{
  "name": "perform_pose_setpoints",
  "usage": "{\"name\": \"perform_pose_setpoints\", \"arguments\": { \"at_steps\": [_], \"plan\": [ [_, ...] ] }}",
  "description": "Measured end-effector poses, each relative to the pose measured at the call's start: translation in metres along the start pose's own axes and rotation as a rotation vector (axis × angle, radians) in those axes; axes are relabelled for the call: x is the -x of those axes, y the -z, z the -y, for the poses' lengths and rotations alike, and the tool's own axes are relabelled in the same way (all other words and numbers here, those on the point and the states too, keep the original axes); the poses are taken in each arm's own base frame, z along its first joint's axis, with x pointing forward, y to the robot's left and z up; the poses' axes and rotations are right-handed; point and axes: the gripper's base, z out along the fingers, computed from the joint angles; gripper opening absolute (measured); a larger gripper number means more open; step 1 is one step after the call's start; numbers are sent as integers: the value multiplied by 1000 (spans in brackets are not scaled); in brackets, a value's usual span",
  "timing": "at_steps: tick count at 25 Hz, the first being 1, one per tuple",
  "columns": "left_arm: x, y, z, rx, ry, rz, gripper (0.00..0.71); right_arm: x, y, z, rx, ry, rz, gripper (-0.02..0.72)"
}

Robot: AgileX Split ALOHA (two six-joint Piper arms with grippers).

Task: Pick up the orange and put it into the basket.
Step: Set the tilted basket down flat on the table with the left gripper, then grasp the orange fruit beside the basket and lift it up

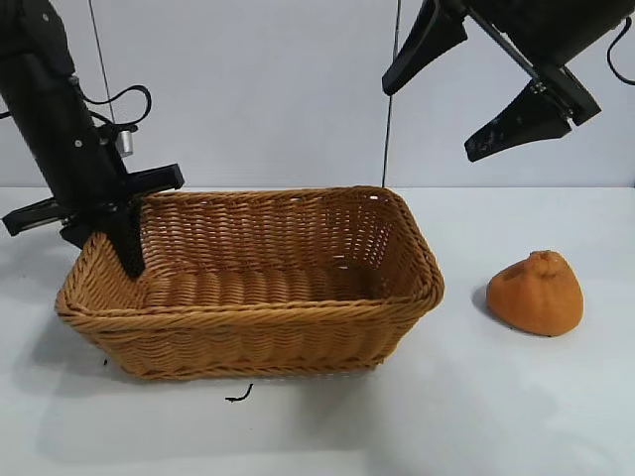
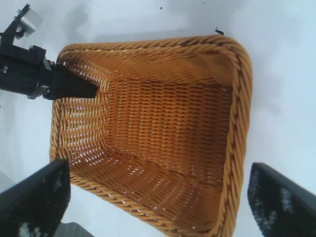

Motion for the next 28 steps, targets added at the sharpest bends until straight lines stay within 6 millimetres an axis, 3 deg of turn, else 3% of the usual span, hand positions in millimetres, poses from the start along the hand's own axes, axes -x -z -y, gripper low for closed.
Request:
{"name": "perform_pose_setpoints", "arguments": {
  "at_steps": [2, 4, 9, 12, 17, 23, 28],
  "plan": [
    [0, 0, 0, 0, 0, 1, 111, 0, 0, 0, 0, 0, 0, 696],
    [0, 0, 1, -7, 3, 5, 174, 0, 0, 0, 0, 0, 0, 696],
    [1, 0, 2, -17, 7, 10, 560, 0, 0, 0, 0, 0, 0, 696],
    [0, 1, 2, -18, 7, 4, 659, 0, 0, 0, 0, 0, 0, 696],
    [-3, 19, 7, -26, -7, 21, 690, 0, 0, 0, 0, 0, 0, 696],
    [-16, 87, 23, -35, -64, 160, 692, 0, 0, 0, 0, 0, 0, 696],
    [-26, 126, 19, 20, -87, 244, 692, 0, 0, 0, 0, 0, 0, 696]
  ]
}}
